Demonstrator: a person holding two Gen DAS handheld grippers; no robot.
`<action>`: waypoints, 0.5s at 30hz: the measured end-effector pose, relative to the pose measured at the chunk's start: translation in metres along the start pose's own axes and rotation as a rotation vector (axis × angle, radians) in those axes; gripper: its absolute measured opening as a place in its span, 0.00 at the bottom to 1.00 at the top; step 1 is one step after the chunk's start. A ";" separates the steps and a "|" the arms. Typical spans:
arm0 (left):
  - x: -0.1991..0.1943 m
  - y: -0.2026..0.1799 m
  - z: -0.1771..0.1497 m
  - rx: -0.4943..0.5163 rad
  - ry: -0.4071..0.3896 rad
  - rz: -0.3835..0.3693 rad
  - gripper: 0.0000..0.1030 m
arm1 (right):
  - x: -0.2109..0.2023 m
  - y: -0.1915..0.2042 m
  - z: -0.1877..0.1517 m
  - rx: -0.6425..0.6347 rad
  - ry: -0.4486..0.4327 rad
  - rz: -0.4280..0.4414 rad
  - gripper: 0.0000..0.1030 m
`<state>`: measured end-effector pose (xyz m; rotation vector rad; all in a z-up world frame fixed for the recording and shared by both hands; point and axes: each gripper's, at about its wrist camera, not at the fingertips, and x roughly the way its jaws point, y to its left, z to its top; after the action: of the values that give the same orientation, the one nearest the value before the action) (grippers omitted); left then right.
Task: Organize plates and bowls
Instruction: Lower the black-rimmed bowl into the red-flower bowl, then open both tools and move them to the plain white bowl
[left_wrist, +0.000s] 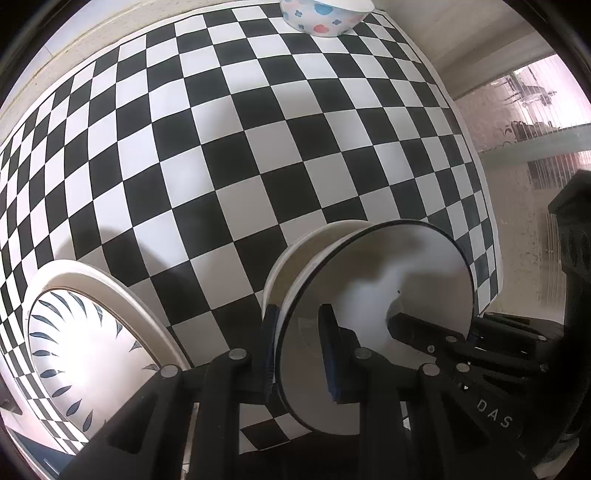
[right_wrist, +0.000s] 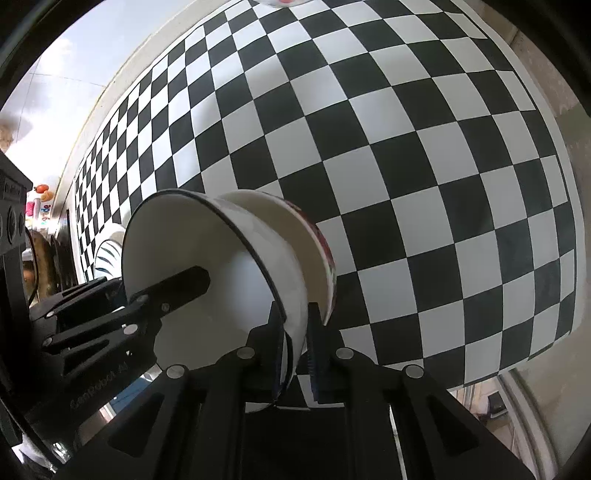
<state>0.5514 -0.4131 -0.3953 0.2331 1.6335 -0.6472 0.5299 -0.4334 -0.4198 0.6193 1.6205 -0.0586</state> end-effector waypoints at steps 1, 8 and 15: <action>-0.001 0.000 0.000 0.003 -0.001 0.004 0.19 | 0.000 0.001 0.000 -0.001 0.003 -0.002 0.13; -0.004 -0.001 0.000 0.002 -0.002 0.003 0.19 | -0.002 0.004 0.003 -0.007 0.027 -0.008 0.13; -0.003 0.003 0.001 -0.025 0.013 -0.024 0.19 | 0.005 0.000 0.016 0.014 0.053 0.029 0.14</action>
<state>0.5543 -0.4105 -0.3935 0.1996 1.6579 -0.6440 0.5439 -0.4377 -0.4269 0.6598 1.6632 -0.0320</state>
